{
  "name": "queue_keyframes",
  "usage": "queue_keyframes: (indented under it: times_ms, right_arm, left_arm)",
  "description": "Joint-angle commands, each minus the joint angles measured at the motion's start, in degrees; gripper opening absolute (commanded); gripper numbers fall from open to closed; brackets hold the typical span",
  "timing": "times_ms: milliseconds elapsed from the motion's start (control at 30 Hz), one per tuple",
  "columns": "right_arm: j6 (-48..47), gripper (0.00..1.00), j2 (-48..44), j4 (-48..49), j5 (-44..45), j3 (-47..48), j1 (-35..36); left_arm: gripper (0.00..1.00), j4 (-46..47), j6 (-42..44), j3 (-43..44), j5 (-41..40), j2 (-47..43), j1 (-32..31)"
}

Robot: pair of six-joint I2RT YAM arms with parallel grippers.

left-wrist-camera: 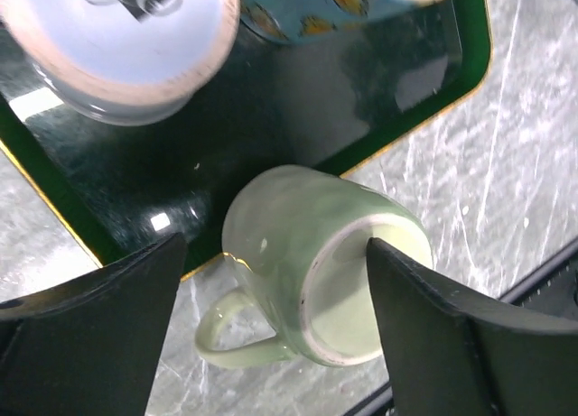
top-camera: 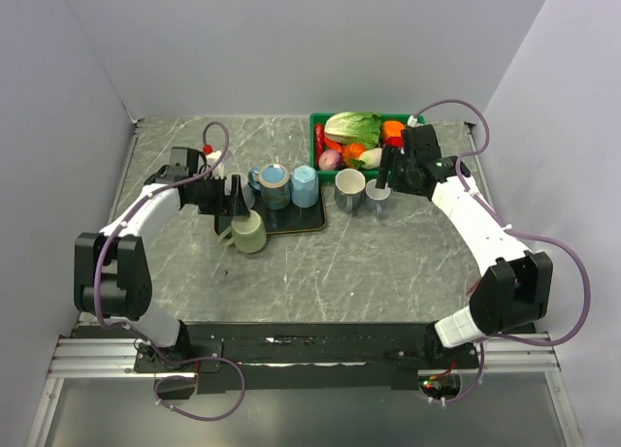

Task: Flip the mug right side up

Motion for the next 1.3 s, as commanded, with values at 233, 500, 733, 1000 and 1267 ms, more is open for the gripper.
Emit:
queue_keyframes:
  times_ms: [233, 500, 733, 1000, 1267]
  right_arm:
    - [-1.03, 0.80, -4.05, 2.37, -1.32, -0.73, -0.26]
    - [-3.40, 0.80, -4.14, 5.36, -5.01, 0.06, 3.68]
    - [-6.48, 0.80, -4.23, 10.81, -10.73, 0.06, 10.44]
    - [-5.69, 0.80, -2.55, 11.42, -11.17, 0.24, 12.48]
    - [-5.16, 0.79, -1.94, 10.99, -11.17, 0.68, 12.74]
  left_arm:
    - [0.75, 2.62, -4.57, 1.16, -4.82, 3.58, -0.39]
    - [0.73, 3.85, -6.94, 0.19, -4.91, 5.52, -1.79]
    - [0.72, 3.06, -10.81, 1.16, -6.49, 7.63, -1.97]
    - [0.91, 5.87, -11.34, -2.26, -0.87, 4.64, -1.97]
    - [0.99, 8.15, -12.48, -5.34, 3.27, 0.51, -1.80]
